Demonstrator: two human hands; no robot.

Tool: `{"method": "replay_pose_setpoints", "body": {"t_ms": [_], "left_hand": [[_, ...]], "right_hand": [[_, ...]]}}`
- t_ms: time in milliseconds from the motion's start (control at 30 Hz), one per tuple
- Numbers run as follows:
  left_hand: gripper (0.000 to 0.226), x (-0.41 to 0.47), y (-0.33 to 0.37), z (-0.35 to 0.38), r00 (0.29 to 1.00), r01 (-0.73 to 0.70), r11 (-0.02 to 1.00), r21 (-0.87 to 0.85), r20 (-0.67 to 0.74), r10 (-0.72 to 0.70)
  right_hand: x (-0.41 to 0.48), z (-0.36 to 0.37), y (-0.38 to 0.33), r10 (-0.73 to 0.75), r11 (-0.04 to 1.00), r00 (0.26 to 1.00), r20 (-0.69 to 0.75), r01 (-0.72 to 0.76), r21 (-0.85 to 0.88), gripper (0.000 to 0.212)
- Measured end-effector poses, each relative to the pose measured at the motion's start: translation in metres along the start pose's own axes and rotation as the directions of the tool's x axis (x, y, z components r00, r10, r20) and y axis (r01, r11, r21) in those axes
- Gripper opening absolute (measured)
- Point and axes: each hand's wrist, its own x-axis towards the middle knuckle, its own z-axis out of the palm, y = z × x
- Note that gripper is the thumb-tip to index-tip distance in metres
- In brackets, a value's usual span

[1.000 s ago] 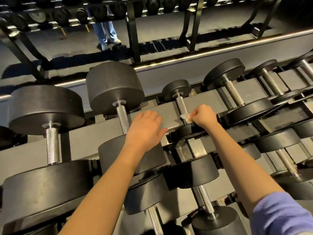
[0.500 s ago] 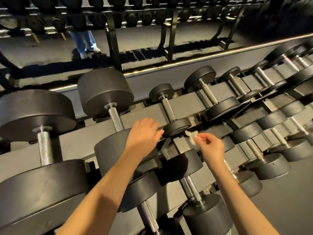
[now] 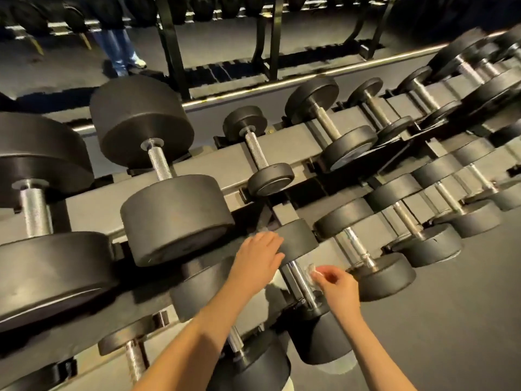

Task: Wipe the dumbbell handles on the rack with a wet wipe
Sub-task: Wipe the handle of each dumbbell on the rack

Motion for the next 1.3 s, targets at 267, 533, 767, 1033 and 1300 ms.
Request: {"method": "replay_pose_setpoints", "body": {"t_ms": [267,533,767,1033,1300], "left_hand": [[0.050,0.022,-0.009,0.093,0.993,0.113,0.993,-0.023,0.028,-0.113],[0.053,0.011,-0.028,0.146,0.992,0.105,0.994,0.033,-0.070,-0.102],[0.054,0.010,-0.035,0.161,0.988,0.086,0.996,0.021,-0.130,-0.082],[0.051,0.011,-0.041,0.161,0.988,0.043,0.997,-0.064,-0.143,-0.052],[0.053,0.012,-0.042,0.163,0.990,0.032,0.997,-0.077,-0.136,-0.042]], "right_hand": [[0.018,0.018,0.070,-0.013,0.976,0.999,0.052,0.024,-0.216,0.008],[0.056,0.044,0.102,-0.107,0.937,0.991,0.080,0.128,-0.324,0.011],[0.091,0.086,0.107,-0.124,0.974,0.990,0.064,0.133,-0.185,0.010],[0.098,0.093,0.102,-0.188,0.933,0.982,0.008,0.181,-0.312,0.015],[0.100,0.090,0.091,-0.125,0.922,0.990,0.061,0.138,-0.362,0.024]]}}
